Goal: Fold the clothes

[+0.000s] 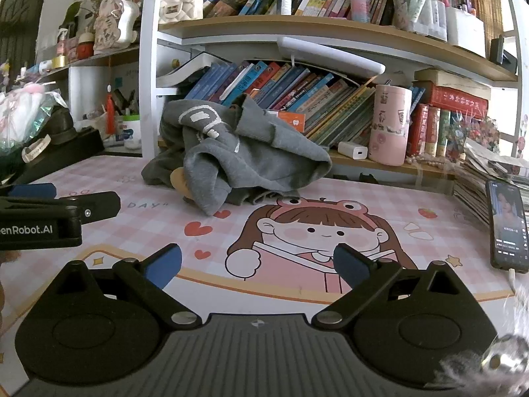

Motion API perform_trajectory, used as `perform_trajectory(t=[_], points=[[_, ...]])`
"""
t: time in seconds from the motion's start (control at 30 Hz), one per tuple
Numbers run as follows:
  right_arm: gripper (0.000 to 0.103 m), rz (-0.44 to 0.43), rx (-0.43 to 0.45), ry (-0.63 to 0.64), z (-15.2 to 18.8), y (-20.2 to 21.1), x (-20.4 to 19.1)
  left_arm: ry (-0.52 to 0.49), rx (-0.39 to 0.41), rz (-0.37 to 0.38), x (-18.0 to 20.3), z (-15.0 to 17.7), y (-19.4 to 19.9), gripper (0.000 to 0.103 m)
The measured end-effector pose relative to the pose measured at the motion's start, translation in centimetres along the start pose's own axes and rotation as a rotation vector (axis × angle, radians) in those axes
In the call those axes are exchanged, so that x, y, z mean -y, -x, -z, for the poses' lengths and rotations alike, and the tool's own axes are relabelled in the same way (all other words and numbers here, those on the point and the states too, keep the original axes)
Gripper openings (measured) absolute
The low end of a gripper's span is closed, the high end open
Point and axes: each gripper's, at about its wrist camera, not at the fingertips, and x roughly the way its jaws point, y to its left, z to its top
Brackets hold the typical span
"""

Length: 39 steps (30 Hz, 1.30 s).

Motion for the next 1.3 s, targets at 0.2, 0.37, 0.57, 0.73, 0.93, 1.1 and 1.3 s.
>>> perform_trajectory(t=[0.2, 0.37, 0.57, 0.73, 0.93, 1.1, 1.3], points=[[0.100, 0.000, 0.000, 0.002, 0.00, 0.01, 0.08, -0.010, -0.002, 0.000, 0.10, 0.19, 0.32, 0.103], [0.101, 0.000, 0.000, 0.004, -0.02, 0.04, 0.10, -0.016, -0.012, -0.007, 0.28, -0.04, 0.08, 0.103], [0.101, 0.001, 0.004, 0.005, -0.10, 0.17, 0.04, -0.017, -0.009, -0.005, 0.36, 0.00, 0.12, 0.103], [0.101, 0.001, 0.005, 0.007, -0.06, 0.17, 0.02, -0.015, -0.010, -0.005, 0.38, 0.06, 0.10, 0.103], [0.101, 0.001, 0.007, 0.005, 0.03, 0.17, 0.04, -0.016, -0.010, -0.004, 0.41, 0.02, 0.09, 0.103], [0.101, 0.003, 0.008, 0.002, 0.01, 0.18, 0.03, -0.016, -0.011, -0.004, 0.32, -0.01, 0.09, 0.103], [0.101, 0.002, 0.009, 0.005, -0.05, 0.23, 0.02, -0.015, -0.013, -0.004, 0.32, -0.01, 0.02, 0.103]])
